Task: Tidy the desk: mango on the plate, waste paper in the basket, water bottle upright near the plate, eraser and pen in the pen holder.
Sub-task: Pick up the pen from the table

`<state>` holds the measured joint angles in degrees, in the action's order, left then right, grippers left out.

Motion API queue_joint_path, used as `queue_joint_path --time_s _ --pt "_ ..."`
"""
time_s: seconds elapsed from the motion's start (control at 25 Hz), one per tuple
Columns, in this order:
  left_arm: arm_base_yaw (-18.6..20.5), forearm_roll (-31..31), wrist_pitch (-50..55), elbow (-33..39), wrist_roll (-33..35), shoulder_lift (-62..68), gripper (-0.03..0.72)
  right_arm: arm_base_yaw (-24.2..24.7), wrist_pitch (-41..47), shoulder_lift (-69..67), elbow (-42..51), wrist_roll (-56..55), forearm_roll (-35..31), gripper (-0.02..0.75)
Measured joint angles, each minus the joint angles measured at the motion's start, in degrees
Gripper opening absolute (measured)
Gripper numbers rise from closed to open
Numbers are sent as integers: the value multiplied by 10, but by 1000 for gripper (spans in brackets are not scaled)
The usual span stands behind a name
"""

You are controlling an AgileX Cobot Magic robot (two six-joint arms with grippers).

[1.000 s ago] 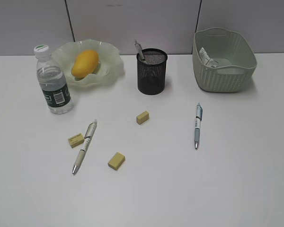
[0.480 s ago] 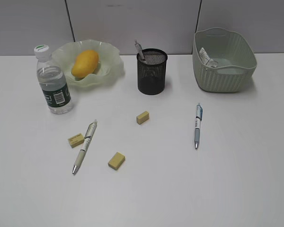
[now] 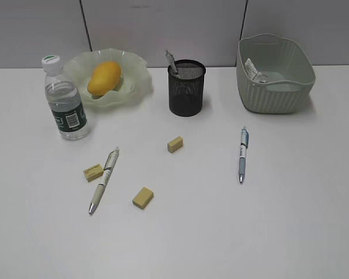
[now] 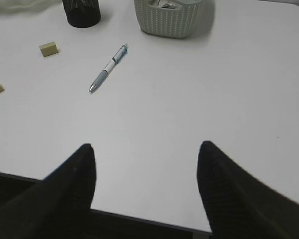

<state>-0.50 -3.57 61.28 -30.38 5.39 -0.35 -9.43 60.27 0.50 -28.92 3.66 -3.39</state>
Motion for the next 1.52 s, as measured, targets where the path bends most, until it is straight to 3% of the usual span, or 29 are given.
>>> queue_joint_path --time_s 0.28,0.8,0.88,1.08,1.52 --pt "0 0 0 0 0 0 241 66 -2 0 0 1 -2 508" --pt "0 -1 0 0 0 0 246 68 -3 0 0 1 -2 508" --pt "0 -1 0 0 0 0 282 68 -3 0 0 1 -2 508" --pt "0 -2 4 0 0 20 466 68 -3 0 0 1 -2 508" --pt "-2 -29 76 -72 0 218 502 68 -4 0 0 2 -3 506"
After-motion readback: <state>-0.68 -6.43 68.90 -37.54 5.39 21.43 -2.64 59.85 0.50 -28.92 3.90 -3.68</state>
